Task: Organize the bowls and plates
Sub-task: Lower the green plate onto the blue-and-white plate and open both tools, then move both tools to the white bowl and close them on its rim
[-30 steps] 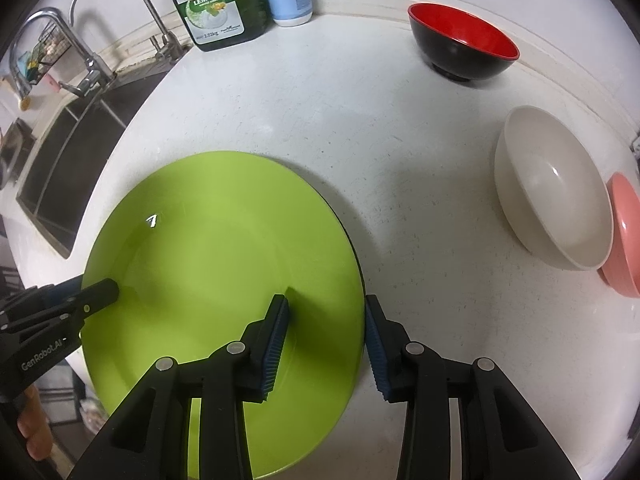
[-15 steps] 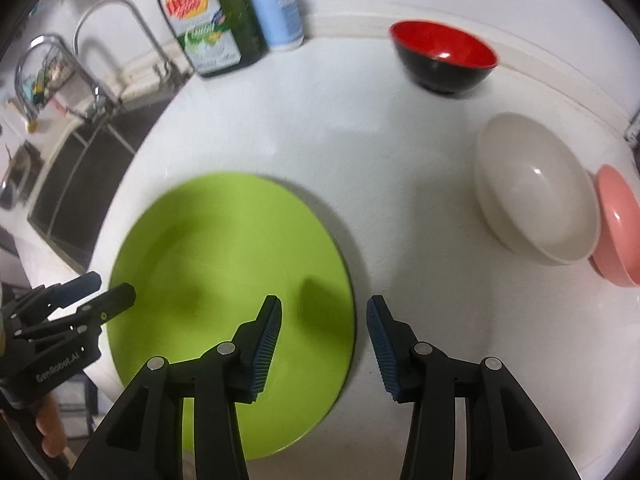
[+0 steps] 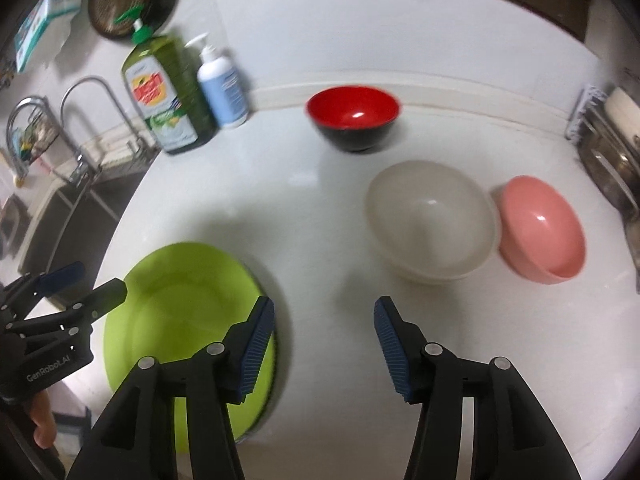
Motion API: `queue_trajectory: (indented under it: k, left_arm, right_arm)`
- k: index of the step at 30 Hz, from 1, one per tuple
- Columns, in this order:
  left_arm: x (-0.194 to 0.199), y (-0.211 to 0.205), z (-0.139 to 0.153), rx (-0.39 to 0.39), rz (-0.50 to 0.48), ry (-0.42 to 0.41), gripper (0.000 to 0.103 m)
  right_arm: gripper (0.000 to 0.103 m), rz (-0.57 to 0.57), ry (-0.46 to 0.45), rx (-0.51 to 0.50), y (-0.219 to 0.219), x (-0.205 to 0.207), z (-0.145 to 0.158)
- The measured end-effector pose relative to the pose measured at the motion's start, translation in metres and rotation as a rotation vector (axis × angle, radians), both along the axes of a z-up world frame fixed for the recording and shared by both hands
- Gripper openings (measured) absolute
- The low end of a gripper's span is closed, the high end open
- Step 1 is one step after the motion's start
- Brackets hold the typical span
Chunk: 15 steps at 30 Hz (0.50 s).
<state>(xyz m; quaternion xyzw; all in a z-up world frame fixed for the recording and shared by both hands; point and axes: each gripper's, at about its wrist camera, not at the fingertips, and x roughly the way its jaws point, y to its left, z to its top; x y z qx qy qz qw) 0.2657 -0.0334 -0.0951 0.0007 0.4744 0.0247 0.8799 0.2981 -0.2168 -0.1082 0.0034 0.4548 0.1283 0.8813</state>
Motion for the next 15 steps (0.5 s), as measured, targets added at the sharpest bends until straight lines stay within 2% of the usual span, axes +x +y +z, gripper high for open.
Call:
queue_trajectory:
  k: [10, 15]
  left_arm:
    - [0.043, -0.048, 0.011, 0.029, -0.159, -0.042, 0.072]
    - [0.066, -0.076, 0.009, 0.016, -0.261, -0.038, 0.072]
  right_arm:
    - [0.053, -0.155, -0.038, -0.025, -0.052, 0.012, 0.011]
    - [0.053, -0.233, -0.025, 0.015, -0.081, 0.021, 0.009]
